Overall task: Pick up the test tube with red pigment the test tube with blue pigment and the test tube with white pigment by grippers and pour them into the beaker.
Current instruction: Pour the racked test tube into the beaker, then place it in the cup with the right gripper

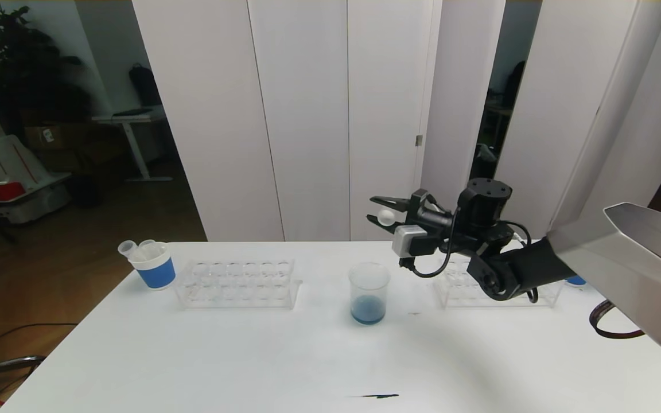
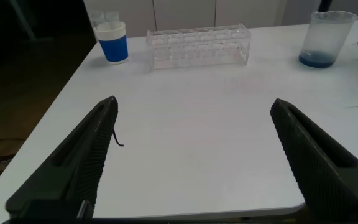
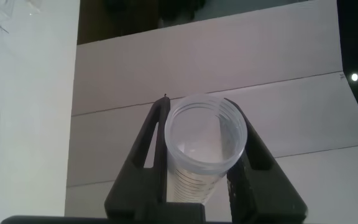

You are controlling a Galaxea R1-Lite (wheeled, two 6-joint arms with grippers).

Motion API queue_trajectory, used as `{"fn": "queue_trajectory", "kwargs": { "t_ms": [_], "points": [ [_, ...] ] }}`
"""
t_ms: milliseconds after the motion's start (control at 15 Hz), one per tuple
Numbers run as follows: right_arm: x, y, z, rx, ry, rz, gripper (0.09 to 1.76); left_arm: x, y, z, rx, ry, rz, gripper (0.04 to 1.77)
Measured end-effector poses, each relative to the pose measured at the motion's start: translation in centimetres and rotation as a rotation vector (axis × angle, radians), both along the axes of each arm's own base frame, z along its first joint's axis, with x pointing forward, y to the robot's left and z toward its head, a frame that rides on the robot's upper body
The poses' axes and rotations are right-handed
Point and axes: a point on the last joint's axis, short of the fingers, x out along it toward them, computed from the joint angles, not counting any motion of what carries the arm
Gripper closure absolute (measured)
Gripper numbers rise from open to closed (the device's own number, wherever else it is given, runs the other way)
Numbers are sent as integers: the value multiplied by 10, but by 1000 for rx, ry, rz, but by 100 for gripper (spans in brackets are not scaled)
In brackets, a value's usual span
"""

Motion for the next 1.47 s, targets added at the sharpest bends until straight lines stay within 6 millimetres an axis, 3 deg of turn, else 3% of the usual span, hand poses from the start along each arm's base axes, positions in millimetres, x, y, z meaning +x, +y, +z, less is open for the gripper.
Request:
{"fn": "queue_trajectory", "kwargs": {
  "t_ms": [1467],
  "points": [
    [17, 5, 0, -65, -248, 5, 125, 0, 0, 0, 0, 0, 0, 6]
  ]
}}
